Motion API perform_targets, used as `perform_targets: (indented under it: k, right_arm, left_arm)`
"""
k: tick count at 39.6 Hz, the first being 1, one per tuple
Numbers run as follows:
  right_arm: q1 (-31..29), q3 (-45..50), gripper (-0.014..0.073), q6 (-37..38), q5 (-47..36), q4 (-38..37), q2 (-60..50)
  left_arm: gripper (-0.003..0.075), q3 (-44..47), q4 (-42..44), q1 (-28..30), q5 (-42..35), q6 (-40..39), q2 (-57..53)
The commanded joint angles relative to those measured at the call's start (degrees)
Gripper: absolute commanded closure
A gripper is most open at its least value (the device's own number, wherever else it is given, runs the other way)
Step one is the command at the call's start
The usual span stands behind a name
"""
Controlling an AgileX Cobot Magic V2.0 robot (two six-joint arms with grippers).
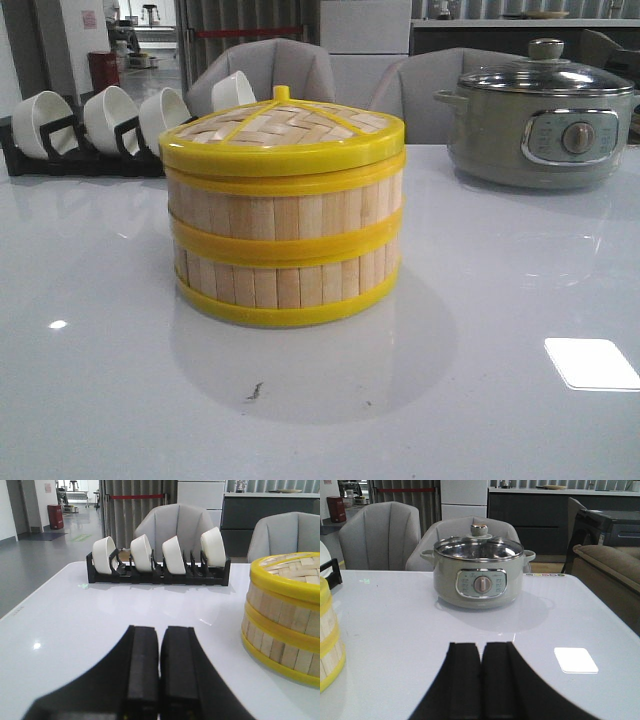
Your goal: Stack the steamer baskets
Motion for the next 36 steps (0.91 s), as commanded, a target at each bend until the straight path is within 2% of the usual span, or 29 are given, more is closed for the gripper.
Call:
perform_targets:
  k: [1, 10, 15, 36]
  right_arm:
    - [-0.41, 0.12, 0.0538, -0.03, -4.84, -0.58, -1.46]
    - [-0.41, 8.21, 0.0538, -0.03, -5.50, -0.58, -10.00]
    - [-0.41, 7.97, 0.0538, -0.03, -0.64, -0.58, -14.51]
    - [-0.41, 8.01, 0.0538, -1.36, -2.63, -0.44, -13.97]
  left_arm:
    - [0.0634, 0.06, -0.52, 0.06, -4.28, -0.51, -0.77]
    - [0.0634, 0.06, -0.52, 0.06, -4.28, -0.51, -0.77]
    - [0.0634, 0.06, -0.52, 0.06, -4.28, -0.51, -0.77]
    - [0.0634, 0.06, -0.52, 0.06, -4.37, -0.51, -0.77]
